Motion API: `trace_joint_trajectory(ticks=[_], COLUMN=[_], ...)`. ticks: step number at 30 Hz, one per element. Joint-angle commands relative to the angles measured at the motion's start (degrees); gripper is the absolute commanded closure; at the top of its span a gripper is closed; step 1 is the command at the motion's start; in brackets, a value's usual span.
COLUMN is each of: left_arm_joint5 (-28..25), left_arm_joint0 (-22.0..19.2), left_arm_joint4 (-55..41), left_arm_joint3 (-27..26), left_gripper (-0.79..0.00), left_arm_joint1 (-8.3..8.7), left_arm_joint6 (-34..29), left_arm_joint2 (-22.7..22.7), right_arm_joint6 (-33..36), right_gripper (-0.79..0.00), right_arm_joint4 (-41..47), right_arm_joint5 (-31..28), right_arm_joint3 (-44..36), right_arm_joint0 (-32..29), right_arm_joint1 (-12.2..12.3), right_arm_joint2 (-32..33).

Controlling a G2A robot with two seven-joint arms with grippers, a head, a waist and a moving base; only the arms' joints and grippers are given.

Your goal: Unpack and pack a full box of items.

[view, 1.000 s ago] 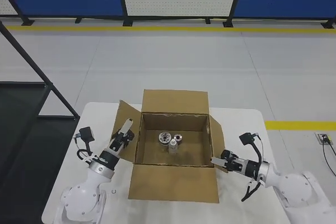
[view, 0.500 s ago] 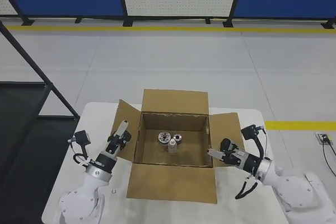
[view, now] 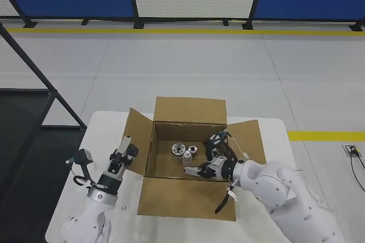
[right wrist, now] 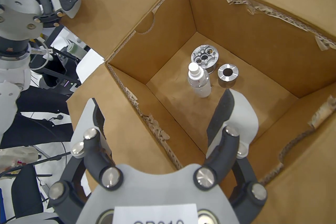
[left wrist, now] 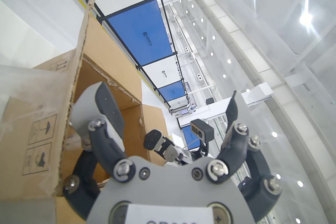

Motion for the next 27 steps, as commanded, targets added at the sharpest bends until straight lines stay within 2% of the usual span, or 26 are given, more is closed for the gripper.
trace_joint_trajectory(ticks=[1,4,8,18,22,27], left_arm_joint5=[-0.5,-0.8,-0.8,-0.7,0.5,0.9], left_arm_joint0=[0.5,0.7,0.3,0.3,0.1,0.0], left_arm_joint4=[-1.0,-0.2,1.7,1.7,0.5,-1.7], left_arm_joint3=[-0.3,-0.4,0.0,0.0,0.0,0.3], left_gripper=[-0.785,-0.785,-0.785,-0.785,-0.785,-0.785], left_arm_joint1=[0.06,0.34,0.56,0.57,0.58,0.68], left_arm_joint6=[0.0,-2.6,-4.7,-4.6,-2.0,-0.1], left_arm_joint2=[-0.2,0.0,1.2,1.3,0.6,-0.7], right_arm_joint6=[-1.4,-2.4,-3.7,-4.1,-4.3,-3.6], right_gripper=[-0.785,-0.785,-0.785,-0.785,-0.785,-0.785], right_arm_joint4=[-1.6,-1.6,-0.8,-1.8,-7.7,-8.6], right_arm_joint5=[1.2,2.0,3.1,3.8,7.8,5.5], right_arm_joint3=[3.6,8.0,9.6,10.2,12.7,18.4], right_arm_joint0=[3.4,6.9,7.9,7.6,8.6,11.5], right_arm_joint1=[-1.3,-2.9,-3.4,-3.4,-4.4,-6.3], right_arm_joint2=[-4.0,-7.5,-7.4,-7.5,-10.6,-14.1])
